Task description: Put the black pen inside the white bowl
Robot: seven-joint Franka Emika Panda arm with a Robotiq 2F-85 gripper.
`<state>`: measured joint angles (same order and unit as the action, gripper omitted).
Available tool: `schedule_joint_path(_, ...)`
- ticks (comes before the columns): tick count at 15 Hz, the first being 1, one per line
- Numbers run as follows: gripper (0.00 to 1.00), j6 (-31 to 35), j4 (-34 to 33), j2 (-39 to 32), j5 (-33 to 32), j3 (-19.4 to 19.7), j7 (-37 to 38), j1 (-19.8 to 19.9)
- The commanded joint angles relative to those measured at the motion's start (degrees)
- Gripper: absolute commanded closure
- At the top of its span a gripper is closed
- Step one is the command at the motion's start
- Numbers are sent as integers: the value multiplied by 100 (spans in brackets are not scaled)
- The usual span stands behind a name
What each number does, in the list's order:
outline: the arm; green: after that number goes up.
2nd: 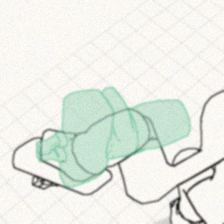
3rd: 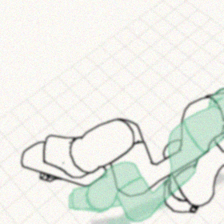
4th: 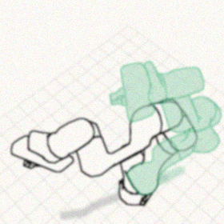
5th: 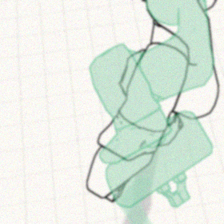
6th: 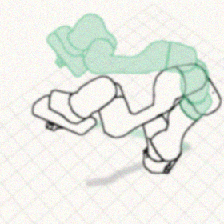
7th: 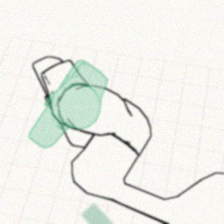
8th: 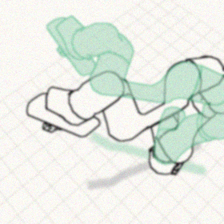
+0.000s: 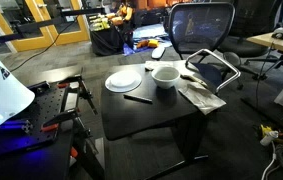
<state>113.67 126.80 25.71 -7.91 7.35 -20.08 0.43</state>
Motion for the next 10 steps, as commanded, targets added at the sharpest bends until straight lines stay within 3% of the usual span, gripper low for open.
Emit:
schedule_joint_path(1,0,-12,-12,-5,13,-21,-9,24)
schedule_joint_path(10,0,-128,-28,-47,12,-23,84,59)
